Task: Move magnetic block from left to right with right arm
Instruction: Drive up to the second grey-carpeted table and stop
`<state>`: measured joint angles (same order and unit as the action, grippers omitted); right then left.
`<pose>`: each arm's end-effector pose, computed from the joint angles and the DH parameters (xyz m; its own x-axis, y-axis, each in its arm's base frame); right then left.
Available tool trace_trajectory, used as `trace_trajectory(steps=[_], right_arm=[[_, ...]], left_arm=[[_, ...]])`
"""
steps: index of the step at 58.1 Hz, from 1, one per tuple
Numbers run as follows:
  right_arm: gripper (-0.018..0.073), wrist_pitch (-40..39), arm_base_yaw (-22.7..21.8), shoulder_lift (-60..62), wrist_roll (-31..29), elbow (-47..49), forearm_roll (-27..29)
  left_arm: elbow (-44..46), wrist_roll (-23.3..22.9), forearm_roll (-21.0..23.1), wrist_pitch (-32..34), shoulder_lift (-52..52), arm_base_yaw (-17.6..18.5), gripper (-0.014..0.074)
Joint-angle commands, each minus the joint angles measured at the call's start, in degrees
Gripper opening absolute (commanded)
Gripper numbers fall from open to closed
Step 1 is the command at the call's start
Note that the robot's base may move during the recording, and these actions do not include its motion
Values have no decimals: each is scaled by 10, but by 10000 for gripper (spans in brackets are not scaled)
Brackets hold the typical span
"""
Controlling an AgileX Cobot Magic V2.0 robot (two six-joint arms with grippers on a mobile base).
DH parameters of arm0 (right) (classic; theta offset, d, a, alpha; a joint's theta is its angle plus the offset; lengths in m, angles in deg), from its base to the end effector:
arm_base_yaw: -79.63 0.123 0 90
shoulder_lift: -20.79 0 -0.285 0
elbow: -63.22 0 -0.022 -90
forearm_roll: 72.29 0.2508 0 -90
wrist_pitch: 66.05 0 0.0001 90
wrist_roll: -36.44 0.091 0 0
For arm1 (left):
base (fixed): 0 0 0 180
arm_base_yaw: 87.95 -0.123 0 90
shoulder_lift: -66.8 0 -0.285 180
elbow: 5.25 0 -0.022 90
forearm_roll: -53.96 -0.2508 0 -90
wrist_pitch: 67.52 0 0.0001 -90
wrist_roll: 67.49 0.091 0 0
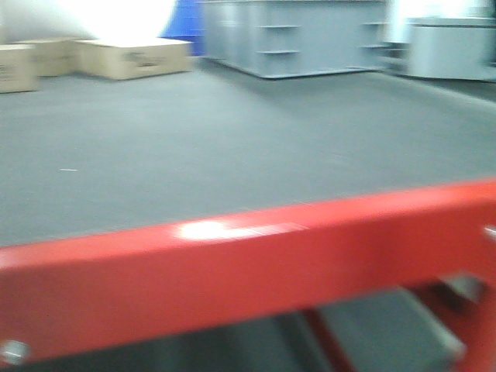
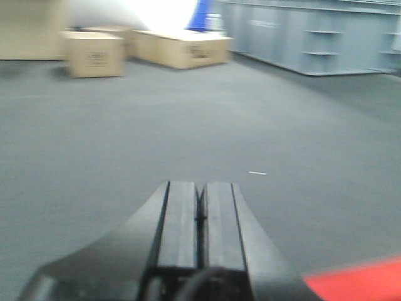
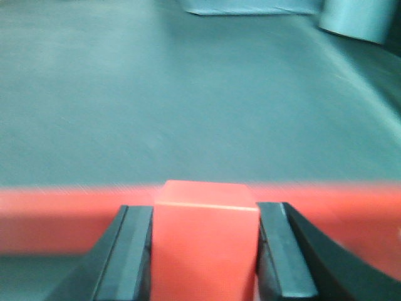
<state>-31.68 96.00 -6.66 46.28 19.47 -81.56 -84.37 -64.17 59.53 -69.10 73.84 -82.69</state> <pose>0.0645 0.0103 0.3321 -0.2591 -0.0369 -0.9651 -0.1868 0.9823 0.0126 0.0566 -0.0055 0.2002 0.0357 -0.0427 -0.9985 0.0958 0.9946 -0.0391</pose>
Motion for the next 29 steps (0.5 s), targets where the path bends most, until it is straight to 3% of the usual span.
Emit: trace_trajectory(steps=[1, 29], right_arm=[[247, -51, -3, -6, -5, 16, -8], [247, -51, -3, -6, -5, 16, -8]], left_arm=[[-5, -3, 3, 48, -6, 1, -126], [-5, -3, 3, 48, -6, 1, -126]])
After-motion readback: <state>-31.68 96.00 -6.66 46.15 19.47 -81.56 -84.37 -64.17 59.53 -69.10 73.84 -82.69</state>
